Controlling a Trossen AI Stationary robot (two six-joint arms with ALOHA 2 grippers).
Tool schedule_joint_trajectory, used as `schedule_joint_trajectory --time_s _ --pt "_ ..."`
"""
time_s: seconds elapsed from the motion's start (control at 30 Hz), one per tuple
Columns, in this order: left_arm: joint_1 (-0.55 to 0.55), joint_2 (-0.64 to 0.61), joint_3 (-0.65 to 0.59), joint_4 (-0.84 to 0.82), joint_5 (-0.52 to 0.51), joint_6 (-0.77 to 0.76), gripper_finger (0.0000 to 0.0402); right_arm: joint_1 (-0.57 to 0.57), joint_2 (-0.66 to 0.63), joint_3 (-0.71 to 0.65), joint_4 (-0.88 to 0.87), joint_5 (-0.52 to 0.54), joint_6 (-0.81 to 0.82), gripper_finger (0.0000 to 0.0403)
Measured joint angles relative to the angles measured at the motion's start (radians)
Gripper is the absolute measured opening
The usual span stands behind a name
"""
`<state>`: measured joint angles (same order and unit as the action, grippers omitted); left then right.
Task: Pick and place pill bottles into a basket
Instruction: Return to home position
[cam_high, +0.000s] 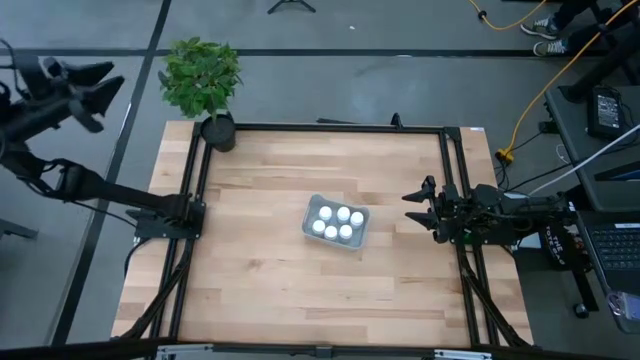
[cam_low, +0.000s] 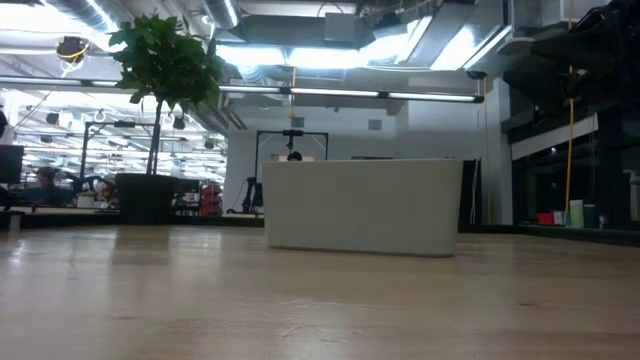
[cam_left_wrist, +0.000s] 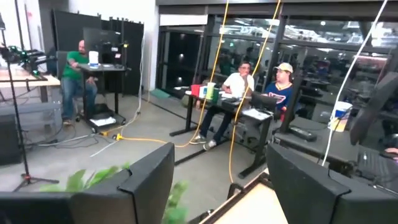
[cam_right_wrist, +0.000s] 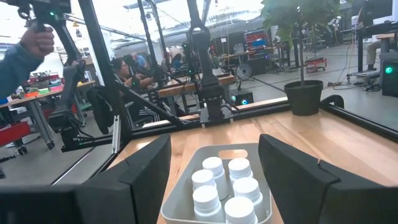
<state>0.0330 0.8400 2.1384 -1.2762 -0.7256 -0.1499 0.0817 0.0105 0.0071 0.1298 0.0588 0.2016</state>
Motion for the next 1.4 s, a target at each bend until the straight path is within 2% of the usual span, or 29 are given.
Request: schedule_joint_trajectory --time_s 0.2,0.4,0.57,0.87,1.0,1.13,1.2,1.27,1.33,1.4 --pt "0.0 -0.138 -0.091 -0.129 0.003 -0.048 0.0245 0.0 0.0 0.0 0.0 0.0 0.0 0.0245" --pt "0.0 -0.288 -0.244 -0.249 0.002 -0.148 0.0248 0.0 0.0 0.0 0.0 0.0 0.0 0.0245" --pt "0.002 -0.423 -0.43 -0.269 0.015 -0.181 0.0247 0.0 0.0 0.0 0.0 0.0 0.0 0.0245" --pt "0.057 -0.668 -0.857 -0.236 0.192 -0.233 0.0247 0.0 0.0 0.0 0.0 0.0 0.0 0.0245" --pt "0.105 -0.839 -1.118 -0.074 0.326 -0.243 0.0246 0.0 0.0 0.0 0.0 0.0 0.0 0.0245" --pt "0.148 -0.808 -1.27 0.032 0.533 -0.207 0.0243 0.0 0.003 0.0 0.002 0.002 0.0 0.0245" --pt "0.171 -0.788 -1.376 0.281 0.666 -0.173 0.0242 0.0 0.004 0.0 0.002 0.0 0.0 0.0245" --pt "0.185 -0.799 -1.489 0.415 0.798 -0.162 0.0243 0.0 0.01 0.0 0.005 -0.003 0.0 0.0245" --pt "0.195 -0.816 -1.571 0.655 0.866 -0.197 0.0244 0.0 0.008 0.0 -0.004 -0.003 0.0 0.0245" --pt "0.196 -0.823 -1.669 0.835 0.9 -0.319 0.0246 0.0 0.011 0.0 0.001 -0.004 0.0 0.0245"
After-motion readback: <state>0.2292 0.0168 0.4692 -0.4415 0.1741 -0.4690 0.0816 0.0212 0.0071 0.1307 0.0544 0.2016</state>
